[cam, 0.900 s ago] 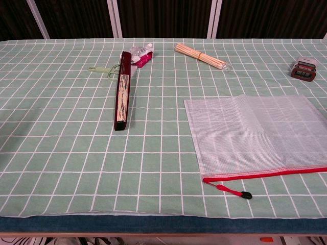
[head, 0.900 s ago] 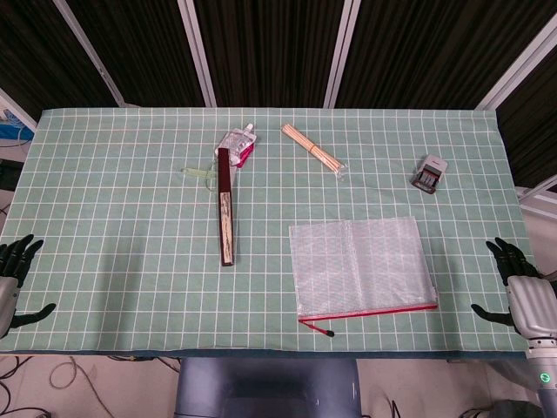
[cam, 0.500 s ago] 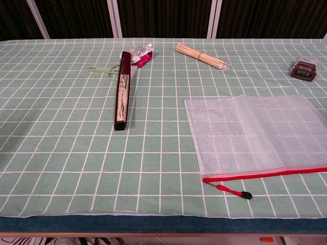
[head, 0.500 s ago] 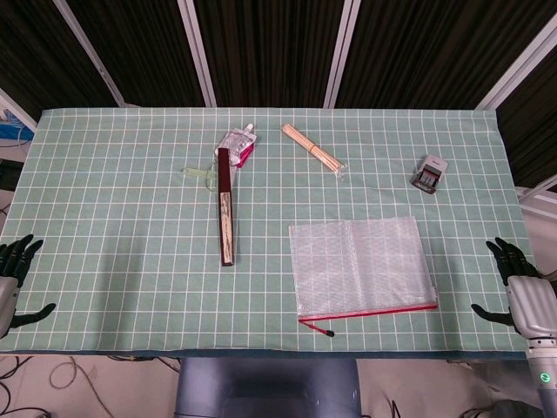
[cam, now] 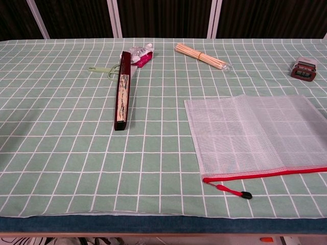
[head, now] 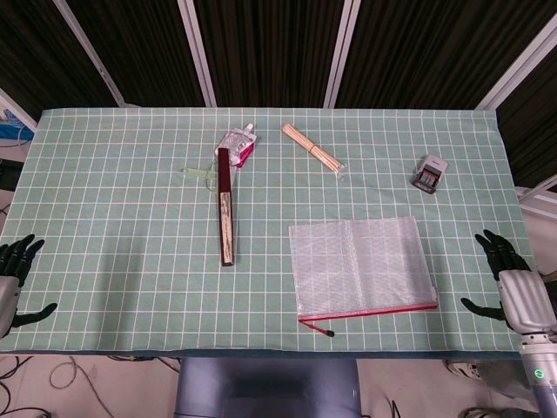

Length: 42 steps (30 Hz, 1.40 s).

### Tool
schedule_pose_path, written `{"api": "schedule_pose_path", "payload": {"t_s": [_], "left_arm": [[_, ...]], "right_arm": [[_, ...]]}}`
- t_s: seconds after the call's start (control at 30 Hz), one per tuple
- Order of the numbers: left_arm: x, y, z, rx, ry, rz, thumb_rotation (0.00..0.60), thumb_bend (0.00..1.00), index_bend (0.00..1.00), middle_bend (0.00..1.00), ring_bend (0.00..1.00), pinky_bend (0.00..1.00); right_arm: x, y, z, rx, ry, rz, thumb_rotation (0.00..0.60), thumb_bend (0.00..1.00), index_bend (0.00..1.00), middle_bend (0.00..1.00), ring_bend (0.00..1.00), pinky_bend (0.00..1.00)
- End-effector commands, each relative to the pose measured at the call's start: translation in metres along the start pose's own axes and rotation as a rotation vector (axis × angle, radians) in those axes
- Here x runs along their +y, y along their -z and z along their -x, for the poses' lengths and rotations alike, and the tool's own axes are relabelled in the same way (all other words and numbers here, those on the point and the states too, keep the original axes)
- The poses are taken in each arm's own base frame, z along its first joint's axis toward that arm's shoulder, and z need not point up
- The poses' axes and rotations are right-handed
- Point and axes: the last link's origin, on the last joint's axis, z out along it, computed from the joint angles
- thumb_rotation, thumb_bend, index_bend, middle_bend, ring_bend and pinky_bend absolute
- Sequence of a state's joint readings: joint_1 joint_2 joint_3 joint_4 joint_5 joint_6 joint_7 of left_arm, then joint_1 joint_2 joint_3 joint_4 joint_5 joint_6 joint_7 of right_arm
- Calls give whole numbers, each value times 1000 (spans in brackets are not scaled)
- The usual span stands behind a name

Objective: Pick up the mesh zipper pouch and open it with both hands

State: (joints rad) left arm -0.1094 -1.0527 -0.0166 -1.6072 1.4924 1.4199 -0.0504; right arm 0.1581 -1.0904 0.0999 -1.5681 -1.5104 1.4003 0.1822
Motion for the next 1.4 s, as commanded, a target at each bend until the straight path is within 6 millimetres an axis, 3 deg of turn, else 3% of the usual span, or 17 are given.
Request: {"api": "schedule_pose_path", "payload": {"t_s": [0.03, 0.1, 0.2, 0.3, 0.47, 0.8, 1.03, 1.4], "left_arm": [[0, -1, 0, -2, -1, -1, 600, 96, 0, 0, 0, 0], [0, -2, 1, -7, -1, -4, 600, 97, 0, 0, 0, 0], [0, -3, 2, -14, -3, -10, 600, 96, 0, 0, 0, 0], [0, -3, 2, -16, -6, -14, 600, 96, 0, 0, 0, 0], [0, -4, 2, -18, -7, -17, 600, 96, 0, 0, 0, 0], [-1, -4, 2, -24, 3, -22, 600, 96, 0, 0, 0, 0], [-2, -4, 2, -28, 9, -23, 600, 96, 0, 0, 0, 0], [-2, -5, 2, -34, 18, -24, 600, 97, 0, 0, 0, 0]], "right_arm": [[-16, -10, 1, 7, -43, -67, 600, 103, 29, 376, 397, 497], [-29, -17, 4, -18, -83, -118, 600, 127, 98, 567, 592, 627], [-47, -23, 10, -70, -113, -191, 600, 153, 195, 744, 773, 763], [-68, -27, 19, -124, -111, -271, 600, 160, 273, 865, 882, 844], [-106, -30, 45, -216, -102, -363, 600, 175, 355, 977, 982, 908], [-156, -28, 105, -370, -119, -416, 600, 215, 489, 1000, 1000, 957], [-173, -26, 131, -418, -120, -390, 600, 235, 530, 1000, 1000, 960], [-185, -21, 156, -448, -122, -350, 600, 295, 559, 1000, 1000, 960]]}}
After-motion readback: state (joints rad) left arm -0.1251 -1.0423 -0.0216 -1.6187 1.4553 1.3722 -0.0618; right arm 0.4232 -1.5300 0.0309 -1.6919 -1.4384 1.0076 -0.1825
